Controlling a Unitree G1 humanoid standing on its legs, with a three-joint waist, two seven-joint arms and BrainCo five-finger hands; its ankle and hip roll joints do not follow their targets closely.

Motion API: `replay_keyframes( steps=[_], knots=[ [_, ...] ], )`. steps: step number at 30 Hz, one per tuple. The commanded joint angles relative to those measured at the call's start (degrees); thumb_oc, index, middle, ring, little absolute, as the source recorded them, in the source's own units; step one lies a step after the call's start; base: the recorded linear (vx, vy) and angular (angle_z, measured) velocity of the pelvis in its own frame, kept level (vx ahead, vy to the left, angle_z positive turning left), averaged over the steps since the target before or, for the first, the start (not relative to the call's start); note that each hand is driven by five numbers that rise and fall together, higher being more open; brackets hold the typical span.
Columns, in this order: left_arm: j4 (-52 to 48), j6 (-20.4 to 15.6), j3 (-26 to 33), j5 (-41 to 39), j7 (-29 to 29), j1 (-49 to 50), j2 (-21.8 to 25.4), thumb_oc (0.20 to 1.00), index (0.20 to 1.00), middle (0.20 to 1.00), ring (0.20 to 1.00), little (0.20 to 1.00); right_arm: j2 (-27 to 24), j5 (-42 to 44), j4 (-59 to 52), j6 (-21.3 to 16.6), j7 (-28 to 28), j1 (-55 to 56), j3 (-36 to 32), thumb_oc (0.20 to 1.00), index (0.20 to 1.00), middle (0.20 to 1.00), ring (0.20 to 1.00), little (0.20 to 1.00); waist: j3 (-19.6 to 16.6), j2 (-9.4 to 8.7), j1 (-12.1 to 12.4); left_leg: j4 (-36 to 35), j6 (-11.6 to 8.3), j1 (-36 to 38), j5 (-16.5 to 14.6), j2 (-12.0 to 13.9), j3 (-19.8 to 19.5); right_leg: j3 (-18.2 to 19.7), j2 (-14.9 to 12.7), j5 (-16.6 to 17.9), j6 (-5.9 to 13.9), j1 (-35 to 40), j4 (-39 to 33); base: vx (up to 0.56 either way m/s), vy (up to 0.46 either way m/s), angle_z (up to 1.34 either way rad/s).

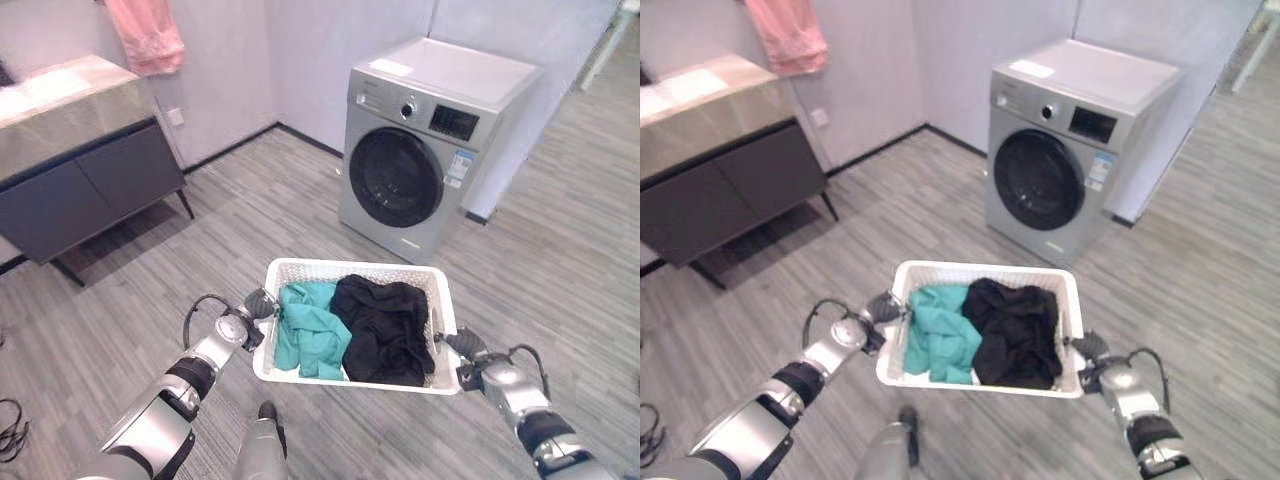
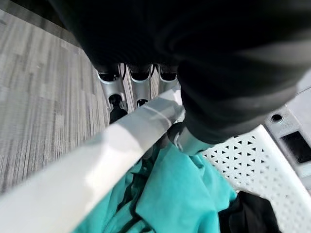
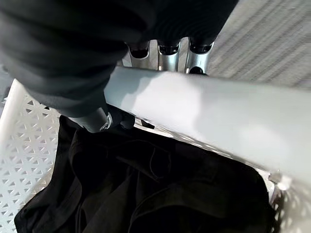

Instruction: Grab the laundry basket,head to the washer,open it,put in the laundry and shut it.

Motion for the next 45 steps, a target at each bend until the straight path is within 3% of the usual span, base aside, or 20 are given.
replay_keyframes(
  steps=[1, 3, 7, 8, 11, 13, 14, 16, 17, 19, 22, 23, 24, 26, 27, 30, 32, 40, 41, 45],
  knots=[
    [-1.3, -4.2, 2.2, -4.6, 0.7, -4.3, 1.8, 0.200, 0.200, 0.200, 0.200, 0.200, -2.2, 4.0, -0.8, -5.6, 0.3, -3.1, -5.1, 0.200, 0.200, 0.200, 0.200, 0.200, -0.3, -0.21, 4.7, -1.8, -2.40, 3.7, 2.8, 0.7, -0.7, 4.5, 0.5, 1.0, 3.54, -2.5, 0.6, 0.28, 0.103, -0.63],
    [-1.0, -4.3, 2.4, -4.6, 0.7, -4.0, 1.8, 0.200, 0.200, 0.200, 0.200, 0.200, -1.8, 3.7, 0.1, -5.4, 0.4, -3.7, -4.6, 0.200, 0.200, 0.200, 0.200, 0.200, -0.9, 0.25, 5.2, -2.8, -2.01, 4.7, 2.7, 0.5, -0.9, 5.3, 0.6, 0.2, 3.77, -2.0, 0.8, 0.25, 0.125, -0.69],
    [1.2, -4.5, 1.6, -4.4, 0.5, -3.7, 2.0, 0.200, 0.200, 0.200, 0.200, 0.200, -1.4, 2.9, 3.4, -5.1, 1.0, -4.9, -4.3, 0.200, 0.200, 0.200, 0.200, 0.200, -2.8, 0.12, 5.9, 0.5, -0.22, 7.0, 0.5, -2.3, -2.5, 8.1, -0.5, -1.7, 4.39, -2.3, 8.2, 0.29, 0.192, -0.49],
    [2.8, -4.6, 1.5, -3.8, 0.5, -3.7, 2.2, 0.200, 0.200, 0.200, 0.200, 0.200, -1.1, 2.7, 5.4, -5.1, 1.1, -4.8, -4.7, 0.200, 0.200, 0.200, 0.200, 0.200, -3.6, 0.05, 5.7, 0.4, 1.60, 9.2, -1.6, -3.6, -1.8, 9.1, -1.0, -0.7, 5.74, -4.7, 15.9, 0.23, 0.200, 0.04],
    [3.2, -4.5, 1.0, -3.0, 0.0, -3.7, 2.6, 0.200, 0.200, 0.200, 0.200, 0.200, -1.3, 1.4, 7.8, -4.5, 2.3, -5.5, -4.2, 0.200, 0.200, 0.200, 0.200, 0.200, -3.6, 0.92, 4.2, -0.5, 4.36, 13.3, -3.8, -4.9, -2.2, 11.3, -1.0, 5.9, 8.63, -11.6, 29.9, 0.21, 0.198, -0.27],
    [3.2, -4.6, 0.6, -2.9, -0.2, -3.9, 2.7, 0.200, 0.200, 0.200, 0.200, 0.200, -1.5, 1.5, 7.9, -4.4, 2.5, -5.6, -4.3, 0.200, 0.200, 0.200, 0.200, 0.200, -3.1, 1.33, 3.7, -0.6, 4.89, 14.2, -4.1, -4.8, -1.9, 11.4, -0.8, 6.7, 9.18, -13.7, 33.8, 0.10, 0.107, -0.30],
    [4.0, -4.5, -0.1, -2.3, 0.1, -4.7, 2.3, 0.200, 0.200, 0.200, 0.200, 0.200, -1.3, 1.9, 7.8, -4.8, 2.2, -5.8, -4.8, 0.200, 0.200, 0.200, 0.200, 0.200, -2.6, 2.06, 2.8, -0.2, 5.45, 15.4, -5.2, -4.9, -1.0, 9.2, -2.5, 7.2, 9.37, -15.2, 35.7, 0.11, 0.067, -0.10],
    [5.2, -4.5, -0.5, -1.9, -0.1, -5.6, 1.9, 0.200, 0.200, 0.200, 0.200, 0.200, -1.5, 1.9, 7.6, -4.9, 2.0, -6.0, -5.0, 0.200, 0.200, 0.200, 0.200, 0.200, -2.7, 2.49, 2.3, -1.0, 5.24, 16.7, -6.0, -4.7, -0.6, 6.3, -5.4, 6.1, 9.04, -16.5, 32.1, 0.12, 0.026, -0.05],
    [5.2, -4.5, -0.6, -1.9, -0.1, -5.7, 1.8, 0.200, 0.200, 0.200, 0.200, 0.200, -1.5, 1.9, 7.6, -4.9, 2.0, -6.0, -5.1, 0.200, 0.200, 0.200, 0.200, 0.200, -2.6, 2.43, 2.1, -1.0, 5.23, 16.9, -6.1, -4.8, -0.8, 6.2, -5.5, 5.9, 9.04, -16.3, 32.2, 0.15, -0.075, -0.11],
    [7.1, -4.7, -0.6, -1.4, 0.0, -7.0, 1.1, 0.200, 0.200, 0.200, 0.200, 0.200, -2.0, 2.0, 7.7, -4.8, 2.4, -6.2, -5.2, 0.200, 0.200, 0.200, 0.200, 0.200, -3.4, 2.64, 1.0, -1.6, 4.13, 18.0, -7.8, -4.5, -0.8, 5.1, -9.1, 4.7, 8.17, -16.9, 20.8, 0.18, -0.151, 0.06],
    [9.1, -5.1, 0.3, -1.2, 0.4, -6.8, 0.7, 0.200, 0.200, 0.200, 0.200, 0.200, -2.3, 1.5, 8.9, -4.7, 2.8, -7.0, -5.0, 0.200, 0.200, 0.200, 0.200, 0.200, -3.9, 2.49, 0.6, -2.2, 2.82, 20.9, -10.6, -4.0, -0.3, 3.6, -13.0, 9.5, 9.30, -18.9, 7.1, 0.19, -0.184, -0.20],
    [9.1, -5.1, 0.3, -1.2, 0.4, -6.8, 0.7, 0.200, 0.200, 0.200, 0.200, 0.200, -2.3, 1.5, 8.9, -4.7, 2.8, -7.0, -5.0, 0.200, 0.200, 0.200, 0.200, 0.200, -3.8, 2.50, 0.5, -2.2, 2.82, 20.9, -10.6, -4.0, -0.3, 3.6, -13.0, 9.6, 9.30, -18.8, 7.1, 0.38, -0.264, -0.45],
    [7.7, -5.6, 0.7, -0.4, 0.8, -7.0, 1.8, 0.200, 0.200, 0.200, 0.200, 0.200, -2.7, 2.1, 6.8, -4.8, 3.0, -5.8, -6.0, 0.200, 0.200, 0.200, 0.200, 0.200, -3.8, 0.45, -0.4, -0.9, 1.58, 23.0, -12.8, -4.0, 0.1, 6.1, -12.5, 10.8, 10.10, -18.7, 5.2, 0.36, -0.258, -0.21],
    [5.8, -5.6, 1.0, -0.7, 1.0, -6.5, 2.2, 0.200, 0.200, 0.200, 0.200, 0.200, -3.1, 2.5, 3.0, -5.2, 2.7, -3.0, -7.8, 0.200, 0.200, 0.200, 0.200, 0.200, -4.2, -0.28, -0.8, 0.6, -0.10, 23.0, -13.0, -2.0, 0.1, 3.6, -12.1, 10.8, 10.17, -18.1, 7.3, 0.27, -0.218, 0.45],
    [5.7, -5.6, 1.0, -0.7, 1.0, -6.4, 2.2, 0.200, 0.200, 0.200, 0.200, 0.200, -3.1, 2.4, 2.9, -5.1, 2.7, -2.9, -7.9, 0.200, 0.200, 0.200, 0.200, 0.200, -4.2, -0.22, -0.9, 0.7, -0.15, 22.9, -13.1, -1.9, -0.1, 3.4, -12.0, 10.8, 10.14, -18.0, 7.3, 0.16, -0.174, 0.42],
    [4.7, -5.1, 2.3, -1.1, 0.8, -5.3, 1.0, 0.200, 0.200, 0.200, 0.200, 0.200, -3.7, 3.3, -1.6, -6.1, 1.7, -0.1, -9.7, 0.200, 0.200, 0.200, 0.200, 0.200, -4.8, -0.37, -1.4, -0.1, -1.55, 24.2, -12.7, 1.8, -1.3, -1.2, -9.3, 8.9, 9.26, -15.5, 6.9, 0.16, -0.186, 0.40],
    [4.3, -5.1, 2.3, -1.4, 0.8, -5.1, 1.0, 0.200, 0.200, 0.200, 0.200, 0.200, -3.8, 3.3, -2.0, -6.2, 1.7, 0.4, -9.9, 0.200, 0.200, 0.200, 0.200, 0.200, -4.9, -0.28, -1.3, -0.7, -1.74, 24.5, -12.4, 2.6, -1.4, -1.5, -8.5, 8.4, 8.90, -15.1, 6.4, 0.07, -0.092, 0.25],
    [3.0, -5.3, 2.7, -1.9, 1.0, -4.4, 1.2, 0.200, 0.200, 0.200, 0.200, 0.200, -4.2, 1.9, -2.8, -6.3, 1.5, 1.2, -9.7, 0.200, 0.200, 0.200, 0.200, 0.200, -5.4, 0.05, -0.6, -2.2, -1.95, 25.0, -12.1, 3.2, -0.4, -1.8, -8.2, 7.9, 8.63, -13.8, 4.8, 0.02, 0.013, 0.06],
    [-20.4, -4.2, 9.9, 6.4, 4.4, 12.6, 0.9, 0.200, 0.200, 0.200, 0.200, 0.200, 2.9, -9.5, 5.7, -3.0, -1.2, -2.2, -2.6, 0.200, 0.200, 0.200, 0.200, 0.200, -4.2, 0.26, 0.6, -6.4, -0.83, 24.2, -14.2, -0.4, 5.9, -8.8, -21.6, 17.8, 12.46, -19.6, 3.1, 0.01, 0.021, 0.11],
    [-20.3, -4.1, 9.9, 6.5, 4.2, 13.0, 0.7, 0.200, 0.200, 0.200, 0.200, 0.200, 2.6, -10.3, 6.1, -2.8, -1.9, -2.1, -3.2, 0.200, 0.200, 0.200, 0.200, 0.200, -4.4, 0.35, 0.5, -7.0, -0.78, 25.0, -14.1, -0.4, 5.8, -8.8, -21.9, 18.1, 12.63, -19.5, 3.3, 0.00, -0.002, -0.04]
  ],
)
